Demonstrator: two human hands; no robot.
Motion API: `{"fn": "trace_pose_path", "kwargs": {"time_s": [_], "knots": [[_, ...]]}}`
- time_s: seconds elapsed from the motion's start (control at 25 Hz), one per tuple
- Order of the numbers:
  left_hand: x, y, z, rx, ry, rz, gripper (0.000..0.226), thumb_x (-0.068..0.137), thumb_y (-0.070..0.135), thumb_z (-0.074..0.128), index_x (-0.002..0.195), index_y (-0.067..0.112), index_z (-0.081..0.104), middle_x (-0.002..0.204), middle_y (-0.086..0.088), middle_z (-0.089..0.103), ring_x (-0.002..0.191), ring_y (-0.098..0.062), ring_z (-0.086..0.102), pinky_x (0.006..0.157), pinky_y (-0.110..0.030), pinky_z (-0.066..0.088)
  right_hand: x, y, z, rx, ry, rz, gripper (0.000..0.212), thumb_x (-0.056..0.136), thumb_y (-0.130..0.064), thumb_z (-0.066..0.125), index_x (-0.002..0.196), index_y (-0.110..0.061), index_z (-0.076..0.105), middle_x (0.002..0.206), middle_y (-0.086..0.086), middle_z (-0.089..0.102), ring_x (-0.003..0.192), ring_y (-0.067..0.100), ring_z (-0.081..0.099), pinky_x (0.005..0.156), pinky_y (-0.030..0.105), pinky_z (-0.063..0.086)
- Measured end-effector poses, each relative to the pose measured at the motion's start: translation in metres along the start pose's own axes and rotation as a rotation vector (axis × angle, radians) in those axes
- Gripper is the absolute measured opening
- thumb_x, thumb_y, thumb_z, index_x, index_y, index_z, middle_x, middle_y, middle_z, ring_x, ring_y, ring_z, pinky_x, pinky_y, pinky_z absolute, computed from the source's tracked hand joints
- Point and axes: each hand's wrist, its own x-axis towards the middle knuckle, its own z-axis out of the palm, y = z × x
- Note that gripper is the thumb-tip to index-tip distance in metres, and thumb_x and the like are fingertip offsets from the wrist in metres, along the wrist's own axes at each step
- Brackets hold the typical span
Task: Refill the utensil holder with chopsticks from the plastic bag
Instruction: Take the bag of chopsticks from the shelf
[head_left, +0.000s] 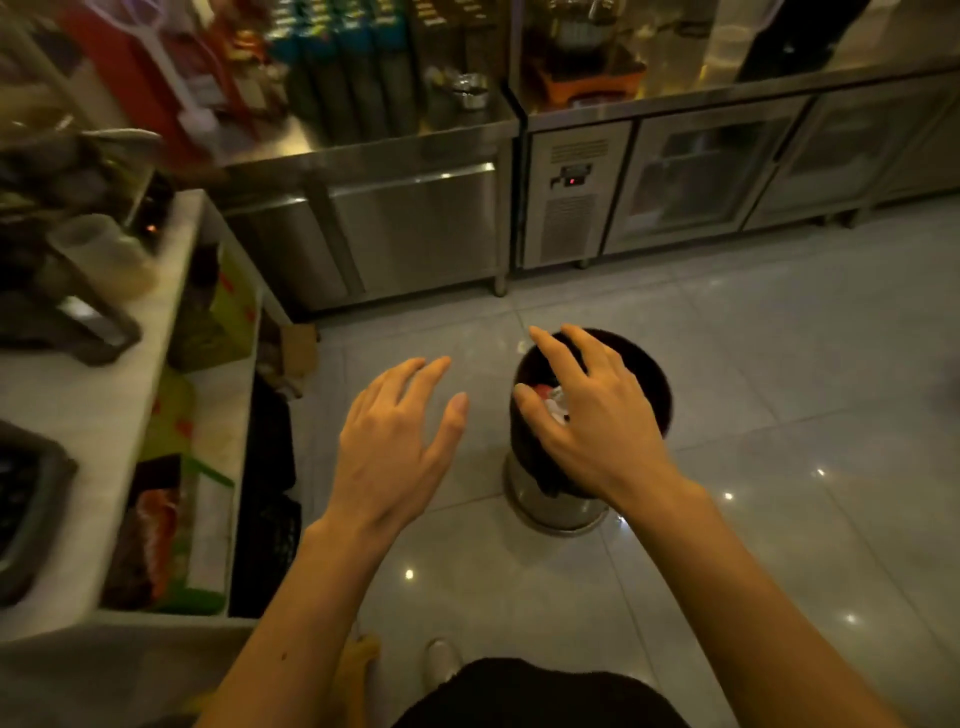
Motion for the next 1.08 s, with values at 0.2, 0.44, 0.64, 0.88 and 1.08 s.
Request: {"fn": "trace_pose_path", "kwargs": {"time_s": [0.2, 0.44, 0.64, 0.88, 1.08], "knots": [[0.005, -0.084, -0.047, -0.001, 0.066, -0.083, 0.062, 0.094, 0.057, 0.029, 0.141, 0.022, 0.051, 0.141, -0.005, 0.053, 0.133, -0.021, 0.046, 0.109, -0.044, 0.040, 0.048, -0.083, 0.039, 0.023, -0.031, -0.085, 0.062, 0.093, -0.056, 0.043, 0.149, -0.033, 0.027, 0.155, 0.010, 0.031, 0.142, 0.029, 0.030, 0.112, 0.046, 0.032], [0.044, -0.145, -0.063, -0.010, 0.126, -0.155, 0.060, 0.094, 0.057, 0.029, 0.141, 0.025, 0.049, 0.143, -0.004, 0.052, 0.133, -0.020, 0.046, 0.107, -0.042, 0.042, 0.115, -0.119, 0.066, 0.026, -0.049, -0.164, 0.062, 0.093, -0.057, 0.040, 0.149, -0.034, 0.026, 0.155, 0.008, 0.030, 0.142, 0.026, 0.029, 0.112, 0.047, 0.032], [0.116, -0.169, -0.057, 0.027, 0.139, -0.169, 0.062, 0.094, 0.057, 0.028, 0.141, 0.023, 0.049, 0.143, -0.003, 0.052, 0.134, -0.018, 0.045, 0.108, -0.039, 0.040, 0.201, -0.115, 0.093, 0.056, -0.035, -0.200, 0.060, 0.093, -0.056, 0.040, 0.148, -0.035, 0.026, 0.155, 0.007, 0.030, 0.142, 0.026, 0.029, 0.110, 0.048, 0.035], [0.236, -0.175, -0.047, 0.085, 0.163, -0.162, 0.063, 0.094, 0.057, 0.027, 0.142, 0.024, 0.048, 0.144, -0.002, 0.050, 0.136, -0.016, 0.042, 0.110, -0.037, 0.037, 0.315, -0.088, 0.101, 0.060, -0.009, -0.259, 0.056, 0.095, -0.051, 0.043, 0.147, -0.032, 0.035, 0.155, 0.005, 0.031, 0.141, 0.024, 0.029, 0.110, 0.045, 0.034], [0.332, -0.178, -0.040, 0.117, 0.186, -0.128, 0.060, 0.095, 0.057, 0.028, 0.142, 0.025, 0.048, 0.143, -0.003, 0.051, 0.134, -0.018, 0.044, 0.107, -0.038, 0.037, 0.407, -0.072, 0.102, 0.058, 0.009, -0.291, 0.056, 0.096, -0.050, 0.043, 0.147, -0.030, 0.035, 0.155, 0.006, 0.032, 0.142, 0.025, 0.029, 0.112, 0.045, 0.031]]}}
